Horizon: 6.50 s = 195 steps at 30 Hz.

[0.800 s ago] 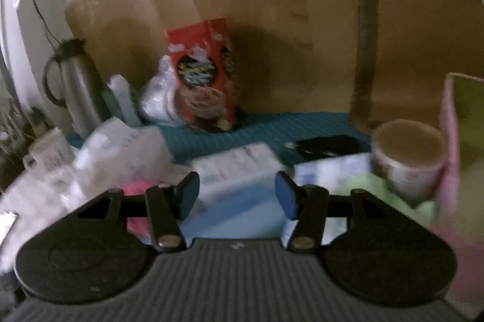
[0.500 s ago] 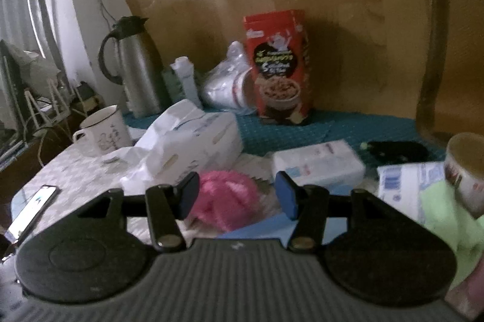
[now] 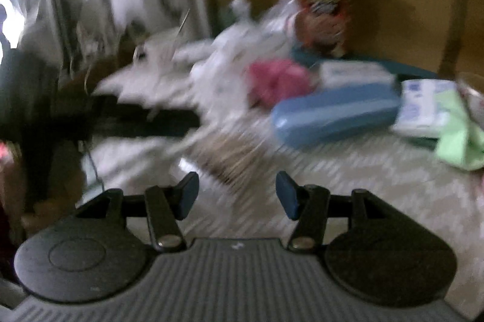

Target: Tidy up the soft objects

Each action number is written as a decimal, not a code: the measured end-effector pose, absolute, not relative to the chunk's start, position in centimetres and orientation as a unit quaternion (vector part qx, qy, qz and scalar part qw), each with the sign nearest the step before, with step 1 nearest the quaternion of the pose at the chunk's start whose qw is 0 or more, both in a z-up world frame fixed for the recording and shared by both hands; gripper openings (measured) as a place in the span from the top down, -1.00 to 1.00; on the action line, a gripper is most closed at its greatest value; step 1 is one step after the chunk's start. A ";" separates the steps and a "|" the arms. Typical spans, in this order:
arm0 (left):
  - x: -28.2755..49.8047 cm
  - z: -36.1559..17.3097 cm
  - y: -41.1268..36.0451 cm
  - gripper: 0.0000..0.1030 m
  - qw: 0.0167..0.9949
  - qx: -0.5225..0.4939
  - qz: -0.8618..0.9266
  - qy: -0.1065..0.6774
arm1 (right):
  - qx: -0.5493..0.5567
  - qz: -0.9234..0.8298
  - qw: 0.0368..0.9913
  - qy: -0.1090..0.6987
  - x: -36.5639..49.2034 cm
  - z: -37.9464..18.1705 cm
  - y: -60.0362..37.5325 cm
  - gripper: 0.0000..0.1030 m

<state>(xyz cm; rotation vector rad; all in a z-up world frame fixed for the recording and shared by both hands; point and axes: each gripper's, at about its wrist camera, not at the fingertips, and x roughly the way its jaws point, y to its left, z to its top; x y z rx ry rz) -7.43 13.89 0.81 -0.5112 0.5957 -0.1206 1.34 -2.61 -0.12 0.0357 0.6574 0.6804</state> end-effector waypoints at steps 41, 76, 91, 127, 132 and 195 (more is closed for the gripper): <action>0.7 4.3 -1.5 -0.04 0.949 -0.102 -0.154 0.257 | 0.006 0.013 0.988 0.154 -4.5 1.4 -21.3 0.34; -9.0 0.7 16.8 -0.10 0.934 -0.250 0.011 0.254 | -0.015 0.360 0.896 0.261 -3.8 0.6 -1.7 0.03; -7.9 1.6 11.8 -0.41 0.919 -0.241 -0.107 0.294 | 0.059 0.240 0.928 0.278 -3.9 -0.8 -10.5 -0.58; 11.0 8.1 -19.8 -0.61 0.929 -0.029 -0.239 0.281 | 0.044 -0.064 0.986 0.150 -2.3 2.9 -27.7 0.69; 9.8 6.3 -18.6 -0.89 0.934 -0.022 -0.216 0.282 | 0.068 -0.142 0.962 0.224 -0.7 0.3 -30.7 -0.62; -8.4 0.5 18.1 -0.80 0.947 -0.220 0.042 0.229 | -0.102 0.324 0.907 0.251 -2.5 0.0 -4.1 -0.13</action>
